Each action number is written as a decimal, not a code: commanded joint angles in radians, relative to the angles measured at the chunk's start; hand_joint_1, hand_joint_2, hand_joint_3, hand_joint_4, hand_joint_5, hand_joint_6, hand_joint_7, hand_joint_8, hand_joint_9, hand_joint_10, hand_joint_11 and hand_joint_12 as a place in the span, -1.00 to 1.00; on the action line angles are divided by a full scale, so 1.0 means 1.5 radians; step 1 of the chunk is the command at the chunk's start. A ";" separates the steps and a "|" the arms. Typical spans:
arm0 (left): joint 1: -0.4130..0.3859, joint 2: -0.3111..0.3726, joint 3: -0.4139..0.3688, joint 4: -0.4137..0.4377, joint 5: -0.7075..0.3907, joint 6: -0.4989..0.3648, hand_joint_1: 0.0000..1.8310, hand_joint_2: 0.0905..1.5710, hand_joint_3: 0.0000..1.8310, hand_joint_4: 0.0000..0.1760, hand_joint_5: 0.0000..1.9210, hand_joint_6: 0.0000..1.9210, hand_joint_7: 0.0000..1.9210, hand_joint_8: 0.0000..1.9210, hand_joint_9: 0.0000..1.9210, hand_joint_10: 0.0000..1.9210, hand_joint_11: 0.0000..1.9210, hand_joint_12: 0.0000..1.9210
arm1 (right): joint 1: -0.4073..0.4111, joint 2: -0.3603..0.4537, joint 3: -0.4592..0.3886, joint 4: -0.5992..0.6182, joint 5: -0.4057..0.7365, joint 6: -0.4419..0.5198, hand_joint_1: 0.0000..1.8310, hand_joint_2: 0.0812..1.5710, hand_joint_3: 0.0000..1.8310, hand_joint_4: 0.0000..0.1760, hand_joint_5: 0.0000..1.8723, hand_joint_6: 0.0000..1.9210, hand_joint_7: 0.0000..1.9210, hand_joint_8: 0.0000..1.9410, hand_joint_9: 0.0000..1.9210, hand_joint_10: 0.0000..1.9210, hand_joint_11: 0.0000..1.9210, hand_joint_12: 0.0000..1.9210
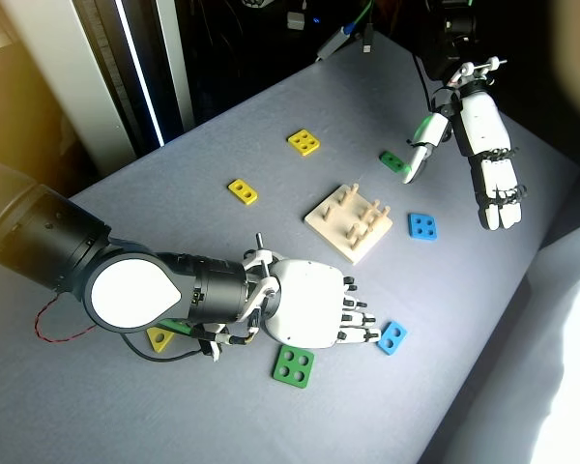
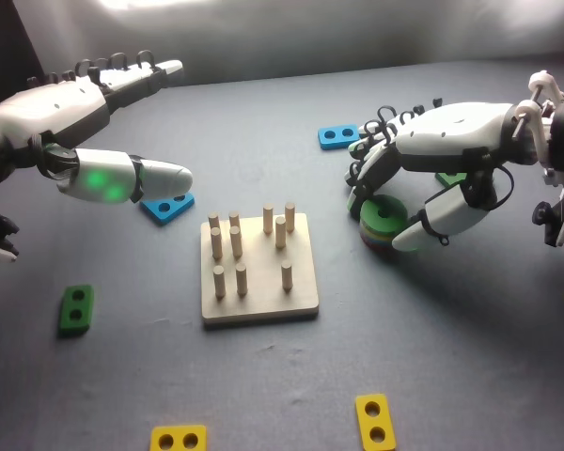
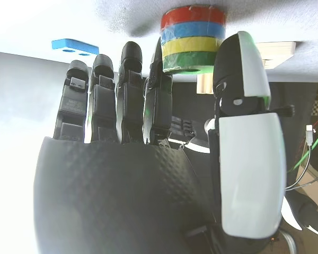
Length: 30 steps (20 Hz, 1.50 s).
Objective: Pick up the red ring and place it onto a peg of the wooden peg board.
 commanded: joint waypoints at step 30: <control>0.015 0.001 0.021 -0.036 -0.071 -0.003 -0.56 0.18 -1.00 1.00 -1.00 -1.00 -1.00 -1.00 -1.00 -1.00 -1.00 -1.00 | 0.106 0.015 -0.109 -0.093 0.177 0.037 0.27 0.37 -1.00 -1.00 0.08 -0.01 -0.37 -0.99 -0.68 -0.98 -1.00 -0.19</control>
